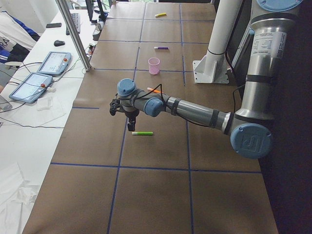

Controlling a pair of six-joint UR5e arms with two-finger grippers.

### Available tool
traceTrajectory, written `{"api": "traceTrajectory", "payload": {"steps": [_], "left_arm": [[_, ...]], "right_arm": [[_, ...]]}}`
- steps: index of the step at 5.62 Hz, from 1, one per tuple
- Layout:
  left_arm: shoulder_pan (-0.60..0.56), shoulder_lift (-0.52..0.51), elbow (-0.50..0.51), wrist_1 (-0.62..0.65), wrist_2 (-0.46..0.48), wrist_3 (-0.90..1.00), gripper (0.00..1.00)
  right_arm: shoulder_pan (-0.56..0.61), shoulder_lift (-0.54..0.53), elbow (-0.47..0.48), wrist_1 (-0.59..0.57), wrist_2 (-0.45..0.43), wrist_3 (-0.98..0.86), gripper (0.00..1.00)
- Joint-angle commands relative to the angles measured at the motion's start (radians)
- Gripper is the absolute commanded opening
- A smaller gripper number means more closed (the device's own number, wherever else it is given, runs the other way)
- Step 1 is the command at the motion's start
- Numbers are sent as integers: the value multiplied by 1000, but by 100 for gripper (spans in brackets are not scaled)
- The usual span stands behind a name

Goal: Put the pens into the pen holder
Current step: 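Move the left gripper down over the green highlighter, then close the left gripper on the green highlighter's cap end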

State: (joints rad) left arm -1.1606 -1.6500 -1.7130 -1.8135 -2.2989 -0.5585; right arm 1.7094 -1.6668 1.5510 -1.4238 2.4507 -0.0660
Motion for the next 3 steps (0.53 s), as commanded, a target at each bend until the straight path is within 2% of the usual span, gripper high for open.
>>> {"api": "traceTrajectory", "payload": {"steps": [1,2,3], "left_arm": [[146,-5,77,-200,148,-208,100],[159,-5,169,-330,147,-224,100],[170,-10,193,-370,148,-215,100]], "right_arm": [[-5,4,0,3,2,0,100],[-5,4,0,3,1,0,100],[-7,4,0,3,1,2,100]]}}
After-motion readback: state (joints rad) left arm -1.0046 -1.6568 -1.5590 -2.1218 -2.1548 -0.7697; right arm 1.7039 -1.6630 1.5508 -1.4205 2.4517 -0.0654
